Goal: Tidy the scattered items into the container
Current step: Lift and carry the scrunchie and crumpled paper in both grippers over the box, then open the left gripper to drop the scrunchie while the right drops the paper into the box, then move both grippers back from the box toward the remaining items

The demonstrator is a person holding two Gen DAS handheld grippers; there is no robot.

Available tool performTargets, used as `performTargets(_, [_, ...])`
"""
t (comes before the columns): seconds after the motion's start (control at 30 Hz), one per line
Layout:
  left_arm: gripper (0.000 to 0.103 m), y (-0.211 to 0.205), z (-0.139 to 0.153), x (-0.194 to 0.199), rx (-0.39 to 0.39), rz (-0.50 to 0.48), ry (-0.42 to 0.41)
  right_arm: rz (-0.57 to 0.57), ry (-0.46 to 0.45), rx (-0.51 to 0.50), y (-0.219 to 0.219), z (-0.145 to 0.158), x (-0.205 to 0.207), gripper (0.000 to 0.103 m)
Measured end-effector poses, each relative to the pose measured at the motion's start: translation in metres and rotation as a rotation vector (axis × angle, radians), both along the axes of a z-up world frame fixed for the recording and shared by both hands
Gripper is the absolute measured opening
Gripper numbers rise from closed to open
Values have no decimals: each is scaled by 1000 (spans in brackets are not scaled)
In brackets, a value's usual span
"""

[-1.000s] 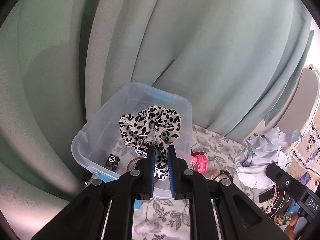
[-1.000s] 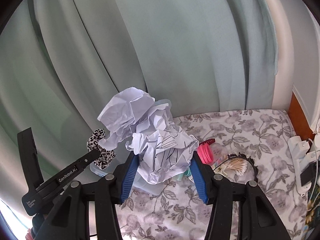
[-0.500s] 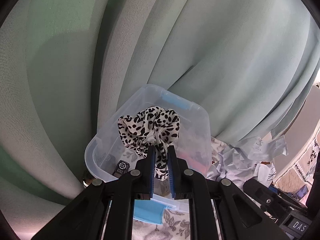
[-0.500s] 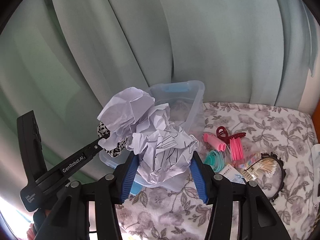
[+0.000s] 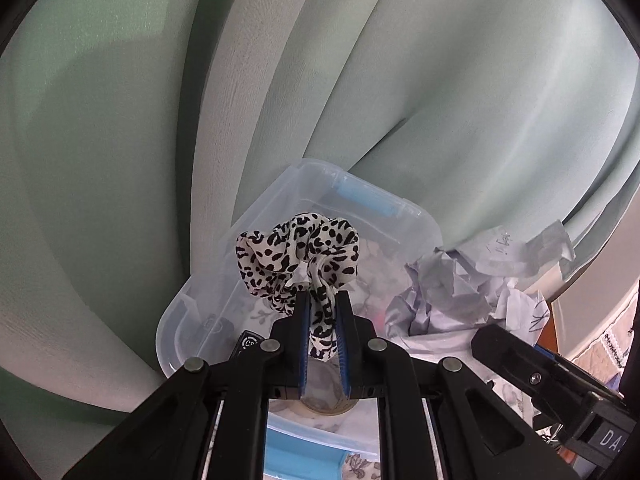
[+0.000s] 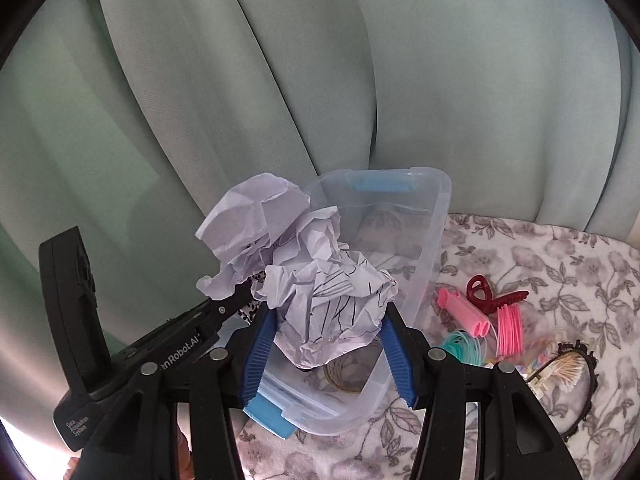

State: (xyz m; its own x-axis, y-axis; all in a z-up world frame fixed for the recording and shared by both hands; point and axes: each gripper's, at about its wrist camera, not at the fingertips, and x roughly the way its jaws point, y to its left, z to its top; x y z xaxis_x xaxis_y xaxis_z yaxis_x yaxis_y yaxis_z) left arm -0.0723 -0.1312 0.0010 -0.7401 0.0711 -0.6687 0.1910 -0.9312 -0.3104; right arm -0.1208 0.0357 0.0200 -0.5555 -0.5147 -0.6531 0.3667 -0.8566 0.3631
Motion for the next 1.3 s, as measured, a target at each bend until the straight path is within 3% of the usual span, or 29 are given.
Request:
performTargets(0.2, [13,-1,-8,4,-16,32,-33,9,-15,31,-8,-7,-7,60])
performTargets(0.23, [17,0,-9,4,-18,34,-39,11,-17,35,-8,-8,-7,61])
performTargets(0.37, [52,3,-14,9,2,40,-52,11,-28,21,-5,-13,-9,67])
performTargets(0.47, [60,5,-16,10,19,39,-58,1,-23,18,-2,-11,-7,77])
performTargets(0.73, [67,-4,-6,10,16,34,-62,-22,-15,24,6,-4,3,81])
performTargets(1.3, [69,15,16,21,-15,-2,-49,-130,26,-7,49,14,43,82])
